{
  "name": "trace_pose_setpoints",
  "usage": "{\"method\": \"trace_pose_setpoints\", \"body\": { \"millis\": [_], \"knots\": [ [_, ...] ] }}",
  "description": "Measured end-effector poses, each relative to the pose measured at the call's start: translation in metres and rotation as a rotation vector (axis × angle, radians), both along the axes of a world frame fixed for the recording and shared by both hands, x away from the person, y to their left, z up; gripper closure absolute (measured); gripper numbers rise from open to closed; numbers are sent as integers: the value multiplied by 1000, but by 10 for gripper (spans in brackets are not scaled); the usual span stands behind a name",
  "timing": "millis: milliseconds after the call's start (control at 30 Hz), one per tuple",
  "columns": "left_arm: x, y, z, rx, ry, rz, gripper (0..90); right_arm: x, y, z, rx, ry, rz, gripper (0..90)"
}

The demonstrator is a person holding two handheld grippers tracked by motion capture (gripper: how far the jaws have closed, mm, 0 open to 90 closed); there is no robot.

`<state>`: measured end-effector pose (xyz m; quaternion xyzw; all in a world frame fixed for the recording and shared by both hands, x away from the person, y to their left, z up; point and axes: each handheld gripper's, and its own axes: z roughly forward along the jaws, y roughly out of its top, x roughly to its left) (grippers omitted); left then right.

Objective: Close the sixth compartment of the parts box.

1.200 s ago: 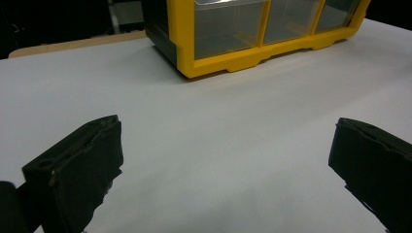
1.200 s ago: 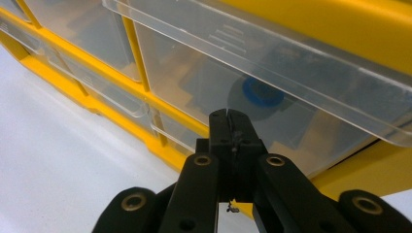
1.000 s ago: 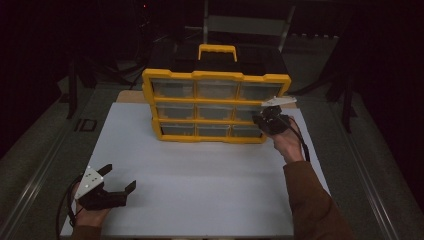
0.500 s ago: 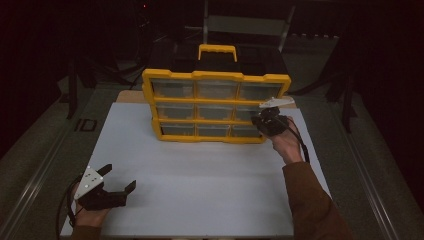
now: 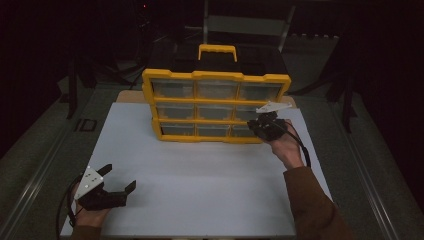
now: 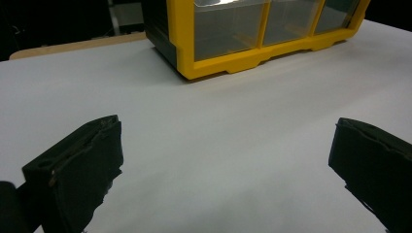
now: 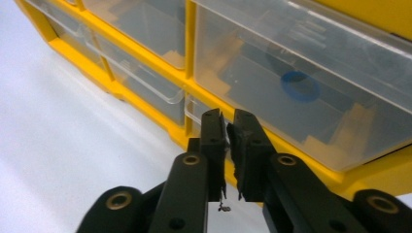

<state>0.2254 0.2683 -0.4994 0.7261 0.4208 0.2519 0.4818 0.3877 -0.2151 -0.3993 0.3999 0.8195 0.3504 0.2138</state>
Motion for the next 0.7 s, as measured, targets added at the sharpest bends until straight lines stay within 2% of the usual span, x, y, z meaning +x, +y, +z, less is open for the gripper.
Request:
{"method": "trace_pose_setpoints", "body": {
  "millis": [233,467,700],
  "knots": [
    [0,0,0,1,1,1,0,-9,3,2,-10,-6,39,707],
    [0,0,0,0,1,2,0,-16,2,4,-2,-13,48,600],
    [0,0,0,4,3,2,0,-26,-1,3,0,-30,39,402]
  ]
}}
